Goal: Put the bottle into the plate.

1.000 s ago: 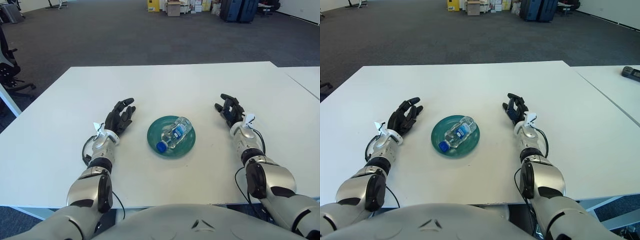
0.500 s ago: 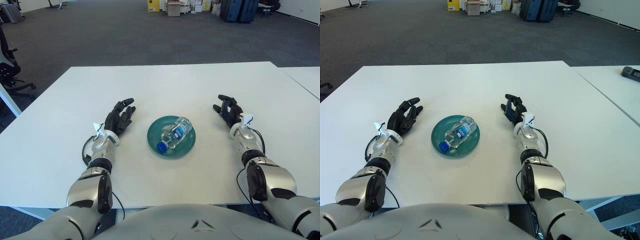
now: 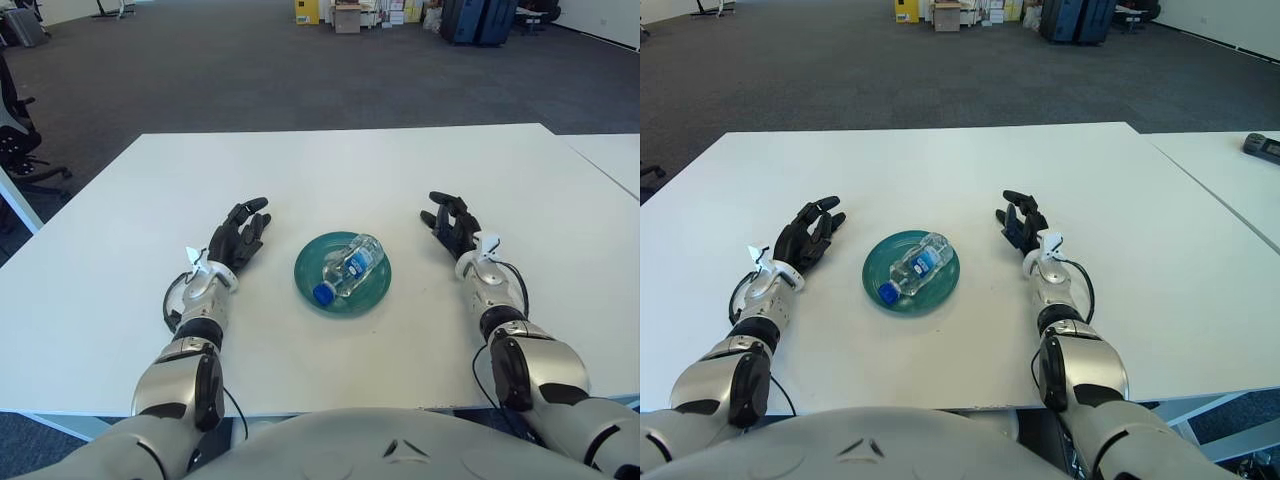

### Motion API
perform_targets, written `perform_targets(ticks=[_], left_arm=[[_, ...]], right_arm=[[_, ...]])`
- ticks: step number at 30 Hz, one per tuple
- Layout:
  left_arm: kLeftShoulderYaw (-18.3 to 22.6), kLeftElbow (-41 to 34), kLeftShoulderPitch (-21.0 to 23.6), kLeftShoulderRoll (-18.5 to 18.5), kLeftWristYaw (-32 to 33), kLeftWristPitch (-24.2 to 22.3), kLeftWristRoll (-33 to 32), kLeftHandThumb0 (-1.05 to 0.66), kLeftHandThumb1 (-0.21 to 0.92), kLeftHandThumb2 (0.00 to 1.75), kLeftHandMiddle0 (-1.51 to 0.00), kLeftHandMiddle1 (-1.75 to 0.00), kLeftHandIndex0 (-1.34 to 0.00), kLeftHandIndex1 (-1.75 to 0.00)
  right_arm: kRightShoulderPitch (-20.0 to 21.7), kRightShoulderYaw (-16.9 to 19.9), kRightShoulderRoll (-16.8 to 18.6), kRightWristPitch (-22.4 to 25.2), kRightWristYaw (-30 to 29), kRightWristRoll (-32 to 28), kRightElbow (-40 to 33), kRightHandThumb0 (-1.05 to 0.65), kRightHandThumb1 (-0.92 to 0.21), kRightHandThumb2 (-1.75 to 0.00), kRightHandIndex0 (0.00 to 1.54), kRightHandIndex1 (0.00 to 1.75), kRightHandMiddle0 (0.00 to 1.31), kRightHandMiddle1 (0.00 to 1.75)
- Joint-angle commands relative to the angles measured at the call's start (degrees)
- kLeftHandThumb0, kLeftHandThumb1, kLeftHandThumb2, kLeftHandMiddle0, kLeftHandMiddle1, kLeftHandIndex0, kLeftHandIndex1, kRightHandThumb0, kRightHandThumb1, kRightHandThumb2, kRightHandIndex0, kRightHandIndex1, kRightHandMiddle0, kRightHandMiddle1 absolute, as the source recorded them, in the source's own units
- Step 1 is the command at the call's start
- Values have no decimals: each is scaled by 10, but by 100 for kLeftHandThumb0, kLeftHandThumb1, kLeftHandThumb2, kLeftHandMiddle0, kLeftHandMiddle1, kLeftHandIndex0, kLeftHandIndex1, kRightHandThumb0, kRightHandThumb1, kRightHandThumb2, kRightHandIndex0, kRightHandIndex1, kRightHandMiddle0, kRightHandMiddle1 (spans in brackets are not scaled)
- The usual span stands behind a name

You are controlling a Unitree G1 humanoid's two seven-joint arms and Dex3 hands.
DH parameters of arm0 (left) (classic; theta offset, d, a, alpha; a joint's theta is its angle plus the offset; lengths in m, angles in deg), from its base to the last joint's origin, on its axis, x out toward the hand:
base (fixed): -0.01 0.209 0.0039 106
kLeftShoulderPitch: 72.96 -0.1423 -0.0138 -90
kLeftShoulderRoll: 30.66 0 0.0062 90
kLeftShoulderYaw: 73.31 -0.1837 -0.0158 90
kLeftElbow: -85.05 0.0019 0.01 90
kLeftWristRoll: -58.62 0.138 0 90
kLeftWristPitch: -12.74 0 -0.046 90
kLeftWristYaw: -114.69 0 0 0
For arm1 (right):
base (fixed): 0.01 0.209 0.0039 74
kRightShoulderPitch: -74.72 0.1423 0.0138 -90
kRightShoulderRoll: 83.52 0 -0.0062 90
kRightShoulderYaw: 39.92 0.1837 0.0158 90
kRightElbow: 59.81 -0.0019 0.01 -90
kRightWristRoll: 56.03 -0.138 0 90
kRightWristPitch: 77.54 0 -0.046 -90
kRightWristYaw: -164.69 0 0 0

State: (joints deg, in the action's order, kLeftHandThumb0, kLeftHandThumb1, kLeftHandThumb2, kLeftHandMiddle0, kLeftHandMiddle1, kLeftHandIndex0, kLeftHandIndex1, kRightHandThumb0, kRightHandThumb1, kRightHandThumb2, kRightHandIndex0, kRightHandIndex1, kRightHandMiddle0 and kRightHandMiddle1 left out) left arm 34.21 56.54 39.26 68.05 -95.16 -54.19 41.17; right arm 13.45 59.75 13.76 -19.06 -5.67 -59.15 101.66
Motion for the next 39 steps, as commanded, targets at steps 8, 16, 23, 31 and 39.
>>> perform_targets(ticks=[8, 16, 23, 31, 39], left_arm=[[-4, 12, -19, -1, 8, -23, 9, -54, 84, 68, -48, -72, -28, -105], [-5, 13, -18, -2, 7, -22, 10, -55, 83, 68, -48, -71, -28, -105], [-6, 14, -18, -2, 9, -22, 11, -56, 83, 67, -48, -71, -28, -105], [-5, 17, -17, -3, 10, -21, 11, -56, 83, 67, -49, -71, -27, -106], [-2, 22, -16, -9, 6, -21, 10, -54, 84, 68, -50, -71, -27, -106]], right_arm=[[-22, -13, 14, 32, -8, 17, 20, -64, -92, -83, 51, 2, 0, 83], [-22, -21, 14, 36, -15, 22, 22, -67, -92, -85, 50, 1, 0, 81], [-22, -24, 14, 34, -21, 29, 22, -69, -92, -85, 49, 1, 0, 80], [-21, -28, 16, 34, -23, 31, 23, -67, -92, -84, 49, 0, 0, 79], [-21, -31, 21, 31, -26, 32, 24, -68, -92, -85, 47, 0, 0, 78]])
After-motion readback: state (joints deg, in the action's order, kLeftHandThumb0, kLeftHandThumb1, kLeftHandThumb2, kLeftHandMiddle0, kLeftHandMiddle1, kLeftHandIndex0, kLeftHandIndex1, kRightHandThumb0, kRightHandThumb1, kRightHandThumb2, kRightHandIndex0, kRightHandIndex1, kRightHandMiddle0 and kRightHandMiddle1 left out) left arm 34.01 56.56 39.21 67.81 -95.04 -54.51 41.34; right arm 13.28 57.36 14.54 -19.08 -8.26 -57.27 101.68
